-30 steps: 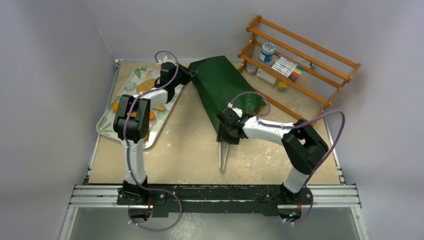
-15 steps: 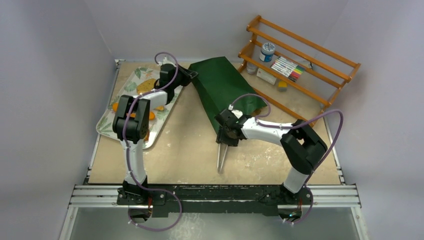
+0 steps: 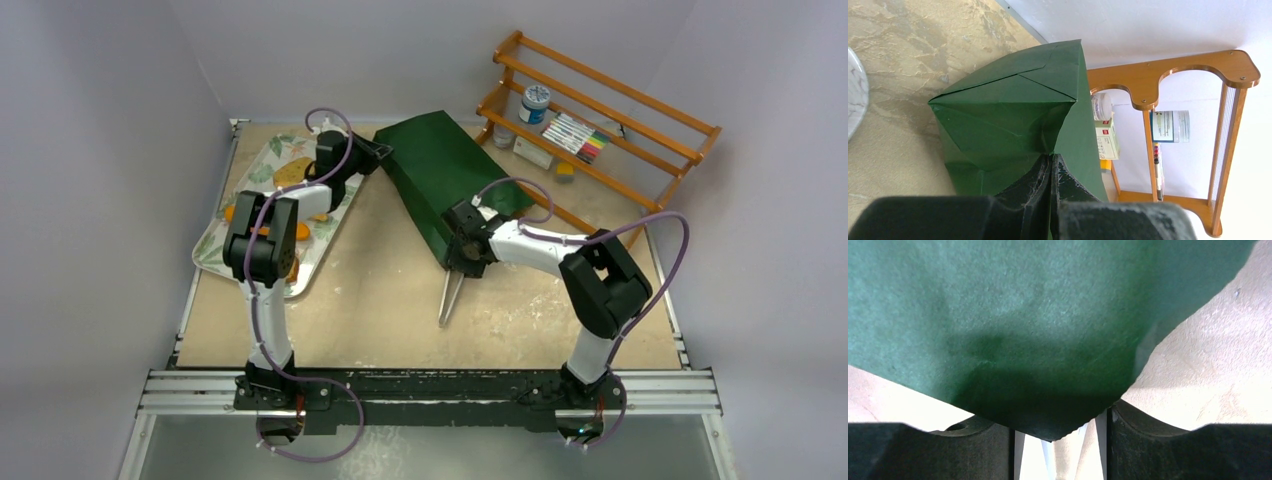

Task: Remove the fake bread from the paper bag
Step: Take out the fake bread from the paper bag.

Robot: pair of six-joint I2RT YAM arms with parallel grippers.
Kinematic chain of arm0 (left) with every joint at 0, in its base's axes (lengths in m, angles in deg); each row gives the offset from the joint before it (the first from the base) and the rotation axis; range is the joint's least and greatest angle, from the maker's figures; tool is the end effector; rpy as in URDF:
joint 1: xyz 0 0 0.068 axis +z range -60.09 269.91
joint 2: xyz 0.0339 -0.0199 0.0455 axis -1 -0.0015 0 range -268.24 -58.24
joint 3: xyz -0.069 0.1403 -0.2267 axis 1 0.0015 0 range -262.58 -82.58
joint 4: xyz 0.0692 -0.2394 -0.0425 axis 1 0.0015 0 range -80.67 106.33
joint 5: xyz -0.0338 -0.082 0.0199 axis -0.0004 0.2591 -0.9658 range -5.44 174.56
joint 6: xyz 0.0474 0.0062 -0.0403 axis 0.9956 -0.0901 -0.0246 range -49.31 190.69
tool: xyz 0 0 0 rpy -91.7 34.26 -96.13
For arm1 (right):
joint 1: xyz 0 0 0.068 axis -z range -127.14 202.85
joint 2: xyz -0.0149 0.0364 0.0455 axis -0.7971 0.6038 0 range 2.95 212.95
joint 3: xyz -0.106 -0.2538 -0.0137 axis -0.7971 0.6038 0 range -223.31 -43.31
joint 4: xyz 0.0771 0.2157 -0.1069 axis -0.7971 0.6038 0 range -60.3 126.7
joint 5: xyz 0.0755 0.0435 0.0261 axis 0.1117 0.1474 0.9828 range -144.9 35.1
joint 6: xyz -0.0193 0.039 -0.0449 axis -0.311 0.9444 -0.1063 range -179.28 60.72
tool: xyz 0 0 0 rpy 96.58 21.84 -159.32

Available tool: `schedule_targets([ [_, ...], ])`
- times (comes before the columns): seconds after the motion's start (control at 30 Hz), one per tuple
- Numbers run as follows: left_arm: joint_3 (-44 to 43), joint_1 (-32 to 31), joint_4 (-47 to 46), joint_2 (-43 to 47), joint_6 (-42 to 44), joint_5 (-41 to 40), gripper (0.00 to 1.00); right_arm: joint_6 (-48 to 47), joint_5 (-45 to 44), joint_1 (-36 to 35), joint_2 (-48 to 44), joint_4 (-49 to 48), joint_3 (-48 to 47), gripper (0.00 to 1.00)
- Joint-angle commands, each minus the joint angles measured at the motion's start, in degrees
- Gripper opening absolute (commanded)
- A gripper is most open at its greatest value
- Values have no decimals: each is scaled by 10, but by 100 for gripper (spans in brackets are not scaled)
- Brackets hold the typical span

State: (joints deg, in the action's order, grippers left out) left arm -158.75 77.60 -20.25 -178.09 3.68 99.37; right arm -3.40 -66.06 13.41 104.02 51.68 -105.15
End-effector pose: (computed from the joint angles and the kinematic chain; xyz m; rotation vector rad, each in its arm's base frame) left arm 0.4674 -0.1145 0.1960 -0.7290 1.8454 -1.1800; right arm 0.2761 0.2152 0.1668 0.4434 2.6069 0.3276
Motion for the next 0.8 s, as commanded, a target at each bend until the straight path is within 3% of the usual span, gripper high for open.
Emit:
schedule_targets([
  [0.0,0,6,-45,36,-9,21,0,-18,-26,21,22,-7,-13,47],
  [0.17,-2,7,-50,31,-15,17,0,-28,-19,23,17,-16,-6,18],
  [0.4,-15,8,-58,20,-28,9,0,-28,-17,23,-30,-22,33,0],
  [0.77,-76,7,-52,-14,-54,-34,0,-21,2,2,-192,27,128,0],
])
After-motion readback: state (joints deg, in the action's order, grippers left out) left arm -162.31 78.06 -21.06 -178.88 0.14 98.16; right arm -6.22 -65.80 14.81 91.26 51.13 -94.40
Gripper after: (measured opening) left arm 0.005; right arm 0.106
